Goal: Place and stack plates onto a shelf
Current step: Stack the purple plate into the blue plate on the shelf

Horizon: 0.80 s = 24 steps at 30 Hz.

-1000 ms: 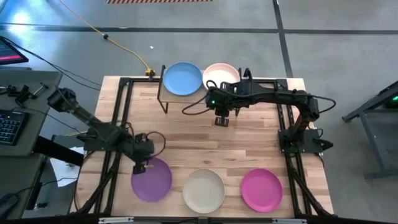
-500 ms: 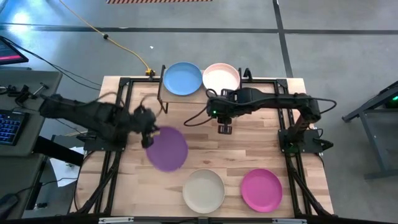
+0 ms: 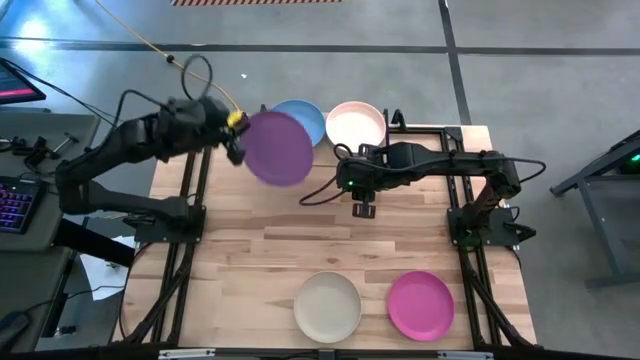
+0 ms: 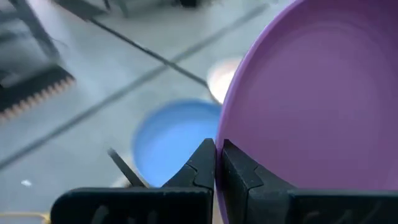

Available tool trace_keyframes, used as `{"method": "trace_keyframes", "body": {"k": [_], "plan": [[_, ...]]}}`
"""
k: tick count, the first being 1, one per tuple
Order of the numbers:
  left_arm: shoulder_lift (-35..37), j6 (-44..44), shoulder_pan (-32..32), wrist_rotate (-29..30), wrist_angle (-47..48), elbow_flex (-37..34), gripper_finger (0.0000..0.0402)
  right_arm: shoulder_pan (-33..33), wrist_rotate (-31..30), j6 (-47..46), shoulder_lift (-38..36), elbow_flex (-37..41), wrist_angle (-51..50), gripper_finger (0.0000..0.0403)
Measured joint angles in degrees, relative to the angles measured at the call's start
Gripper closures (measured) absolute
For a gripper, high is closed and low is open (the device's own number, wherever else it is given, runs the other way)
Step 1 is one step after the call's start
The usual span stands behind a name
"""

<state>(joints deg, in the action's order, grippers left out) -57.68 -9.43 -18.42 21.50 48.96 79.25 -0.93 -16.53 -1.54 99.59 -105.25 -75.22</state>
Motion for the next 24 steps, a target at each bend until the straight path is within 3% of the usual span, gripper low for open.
{"method": "trace_keyframes", "body": {"k": [9,24], "plan": [[-6.6,13.8,-10.8,-0.5,-14.3,1.9,0.0401,0.0,0.0,-1.0,0.0,0.0,-0.1,0.0279],[-20.8,14.6,-25.8,-7.7,-15.4,1.9,0.0402,0.0,0.0,-4.0,0.0,0.0,-2.2,0.0279]]}}
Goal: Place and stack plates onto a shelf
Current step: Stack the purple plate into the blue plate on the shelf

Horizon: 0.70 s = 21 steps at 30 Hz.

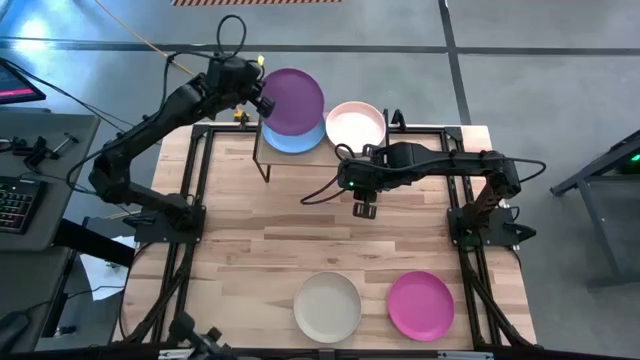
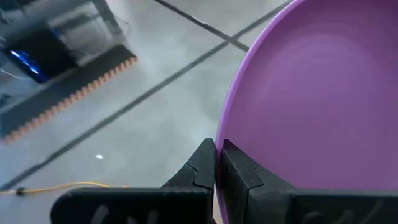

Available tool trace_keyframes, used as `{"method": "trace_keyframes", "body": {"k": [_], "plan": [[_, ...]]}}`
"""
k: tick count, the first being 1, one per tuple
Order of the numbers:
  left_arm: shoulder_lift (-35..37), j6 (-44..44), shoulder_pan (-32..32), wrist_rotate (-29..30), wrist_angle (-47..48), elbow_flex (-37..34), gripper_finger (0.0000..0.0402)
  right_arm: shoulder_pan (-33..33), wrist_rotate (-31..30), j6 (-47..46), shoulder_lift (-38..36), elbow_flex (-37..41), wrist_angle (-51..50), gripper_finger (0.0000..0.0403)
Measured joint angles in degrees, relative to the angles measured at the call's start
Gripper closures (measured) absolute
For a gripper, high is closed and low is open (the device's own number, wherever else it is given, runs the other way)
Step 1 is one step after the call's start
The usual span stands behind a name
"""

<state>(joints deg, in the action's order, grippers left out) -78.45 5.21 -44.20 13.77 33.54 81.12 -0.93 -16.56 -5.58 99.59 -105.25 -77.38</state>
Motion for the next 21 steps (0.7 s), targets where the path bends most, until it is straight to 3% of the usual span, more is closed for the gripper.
{"method": "trace_keyframes", "body": {"k": [5,21], "plan": [[-0.7,-2.8,-3.3,-7.3,-0.5,0.0,0.0402,0.0,0.0,0.0,0.0,0.0,0.0,0.0279],[-3.1,-3.1,-3.8,-9.0,5.2,0.0,0.0401,0.0,0.0,-2.1,0.0,0.0,0.0,0.0279]]}}
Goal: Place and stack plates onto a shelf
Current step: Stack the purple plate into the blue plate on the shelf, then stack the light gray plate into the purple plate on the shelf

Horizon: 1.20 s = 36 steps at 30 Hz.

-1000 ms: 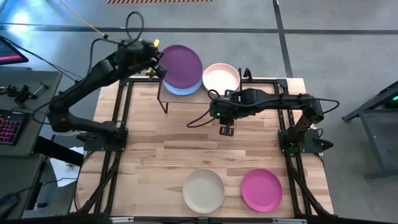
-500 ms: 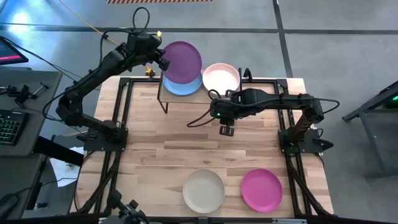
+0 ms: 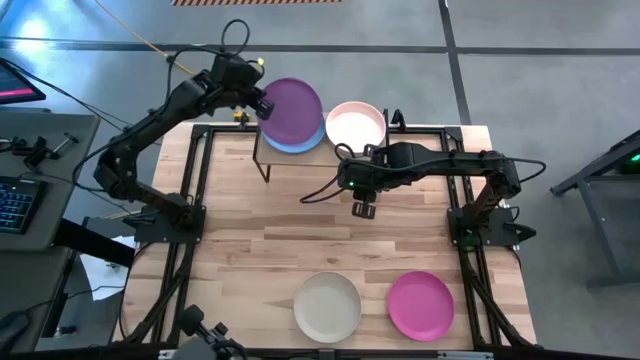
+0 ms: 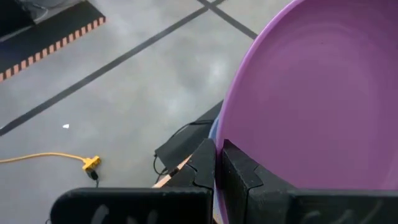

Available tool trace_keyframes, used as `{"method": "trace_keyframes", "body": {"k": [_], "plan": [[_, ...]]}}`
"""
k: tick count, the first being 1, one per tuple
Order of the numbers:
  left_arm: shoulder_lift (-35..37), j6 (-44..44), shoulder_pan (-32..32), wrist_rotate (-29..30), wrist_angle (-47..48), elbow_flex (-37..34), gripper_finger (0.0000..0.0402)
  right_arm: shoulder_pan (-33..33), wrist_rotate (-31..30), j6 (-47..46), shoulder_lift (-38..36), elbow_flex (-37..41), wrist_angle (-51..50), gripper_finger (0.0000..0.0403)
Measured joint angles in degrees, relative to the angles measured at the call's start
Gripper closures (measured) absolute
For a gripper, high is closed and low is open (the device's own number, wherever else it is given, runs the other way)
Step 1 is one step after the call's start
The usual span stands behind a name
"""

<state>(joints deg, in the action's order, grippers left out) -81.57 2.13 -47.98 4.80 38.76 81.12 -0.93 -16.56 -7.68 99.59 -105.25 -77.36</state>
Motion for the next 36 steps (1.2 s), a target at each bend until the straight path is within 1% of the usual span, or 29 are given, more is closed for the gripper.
{"method": "trace_keyframes", "body": {"k": [15,25,36], "plan": [[-4.3,-0.1,0.6,0.2,0.8,0.0,0.04,0.0,0.0,0.2,0.0,0.0,0.0,0.0279],[-4.2,-0.1,0.1,0.6,0.1,0.0,0.0378,0.0,0.0,0.2,0.0,0.0,0.0,0.0279],[-4.2,0.0,0.0,0.6,-0.2,0.0,0.0373,0.0,0.0,0.2,0.0,0.0,0.0,0.0279]]}}
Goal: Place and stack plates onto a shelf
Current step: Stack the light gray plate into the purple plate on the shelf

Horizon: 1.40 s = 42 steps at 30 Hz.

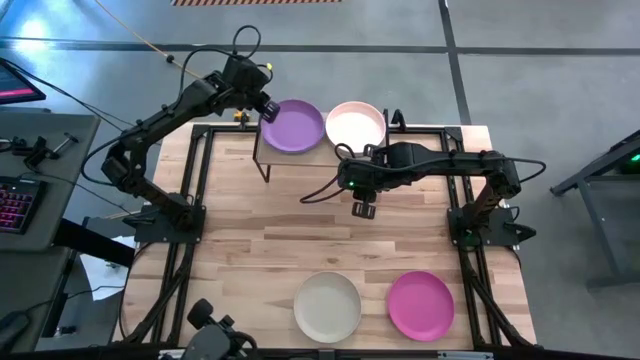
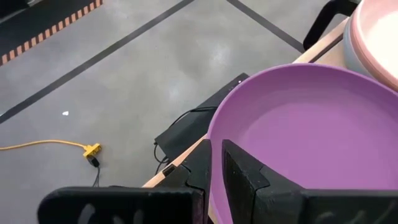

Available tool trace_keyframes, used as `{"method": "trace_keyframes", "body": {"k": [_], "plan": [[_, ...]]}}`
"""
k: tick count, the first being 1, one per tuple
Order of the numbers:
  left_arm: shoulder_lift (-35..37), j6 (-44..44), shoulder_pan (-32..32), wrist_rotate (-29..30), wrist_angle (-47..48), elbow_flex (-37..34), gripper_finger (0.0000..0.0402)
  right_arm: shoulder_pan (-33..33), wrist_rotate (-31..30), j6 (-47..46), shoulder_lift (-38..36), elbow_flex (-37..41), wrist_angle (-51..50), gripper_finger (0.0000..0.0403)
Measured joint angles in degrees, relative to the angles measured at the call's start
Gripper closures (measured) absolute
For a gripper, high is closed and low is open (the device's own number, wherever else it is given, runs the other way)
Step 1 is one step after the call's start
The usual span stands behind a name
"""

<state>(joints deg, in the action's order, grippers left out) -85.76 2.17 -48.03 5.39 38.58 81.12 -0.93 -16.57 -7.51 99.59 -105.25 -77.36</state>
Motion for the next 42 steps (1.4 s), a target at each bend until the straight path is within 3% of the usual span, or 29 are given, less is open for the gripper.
{"method": "trace_keyframes", "body": {"k": [13,23,27,34,42], "plan": [[1.6,1.1,0.0,-0.4,0.9,0.0,0.0373,-1.2,0.0,-0.1,0.0,0.0,-1.4,0.0279],[8.5,0.6,4.4,-3.7,13.8,0.0,0.0373,-6.5,0.0,-3.2,0.0,0.5,-5.4,0.0279],[10.2,1.4,8.5,-3.7,19.1,0.0,0.0374,-8.7,0.0,-3.9,0.0,4.3,-5.6,0.0279],[11.9,3.6,15.7,-3.7,20.5,0.0,0.0371,-10.9,0.0,-4.0,-0.7,15.4,-5.7,0.0279],[12.1,5.0,22.3,-3.7,25.0,-0.7,0.0371,-11.1,2.1,-9.3,-7.8,24.9,-1.4,0.0279]]}}
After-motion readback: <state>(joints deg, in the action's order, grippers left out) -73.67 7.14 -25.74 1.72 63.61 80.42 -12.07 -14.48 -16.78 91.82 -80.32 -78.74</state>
